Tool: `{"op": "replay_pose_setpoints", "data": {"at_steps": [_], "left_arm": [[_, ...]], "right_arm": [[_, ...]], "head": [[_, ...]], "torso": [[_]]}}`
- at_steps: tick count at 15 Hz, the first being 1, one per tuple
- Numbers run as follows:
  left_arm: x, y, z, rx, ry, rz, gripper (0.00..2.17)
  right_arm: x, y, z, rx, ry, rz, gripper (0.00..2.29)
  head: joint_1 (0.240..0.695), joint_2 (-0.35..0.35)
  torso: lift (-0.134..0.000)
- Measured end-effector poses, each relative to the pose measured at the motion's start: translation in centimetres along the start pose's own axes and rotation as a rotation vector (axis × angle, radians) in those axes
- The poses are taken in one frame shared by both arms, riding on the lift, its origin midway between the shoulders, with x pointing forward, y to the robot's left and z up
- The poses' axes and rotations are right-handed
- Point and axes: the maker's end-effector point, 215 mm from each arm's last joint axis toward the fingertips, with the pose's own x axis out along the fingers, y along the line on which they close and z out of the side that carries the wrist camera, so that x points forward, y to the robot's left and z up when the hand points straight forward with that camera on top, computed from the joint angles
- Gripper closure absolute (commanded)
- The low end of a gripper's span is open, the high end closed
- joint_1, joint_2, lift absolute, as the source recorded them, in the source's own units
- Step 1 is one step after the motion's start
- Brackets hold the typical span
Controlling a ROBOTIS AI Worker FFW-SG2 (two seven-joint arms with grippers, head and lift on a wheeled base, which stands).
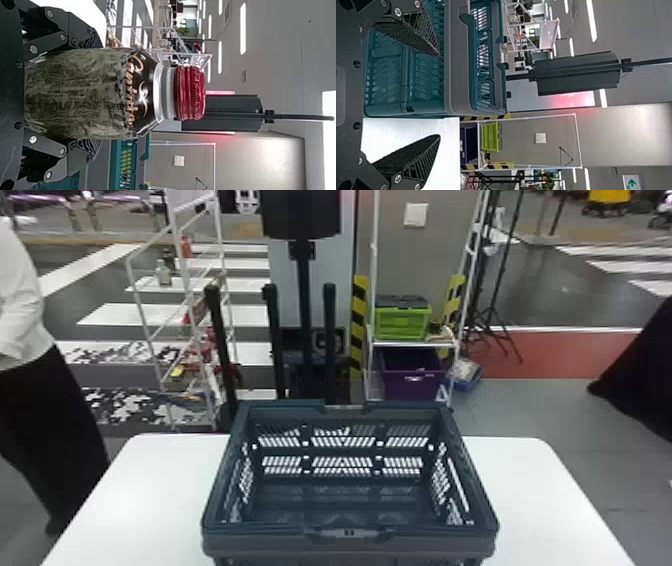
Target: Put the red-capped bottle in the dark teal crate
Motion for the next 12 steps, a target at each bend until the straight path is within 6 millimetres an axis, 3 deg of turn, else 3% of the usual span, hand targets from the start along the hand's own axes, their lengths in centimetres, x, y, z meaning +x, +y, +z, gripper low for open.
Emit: {"op": "replay_pose_setpoints", "data": {"at_steps": [12], "left_arm": [[0.23,0.14,-0.04,0.014,0.016,-0.005,1.89]], "right_arm": [[-0.02,-0.03,0.07,-0.002,0.0,0.002,0.15]], "head": [[0.499,0.0]], "torso": [[0.0]]}}
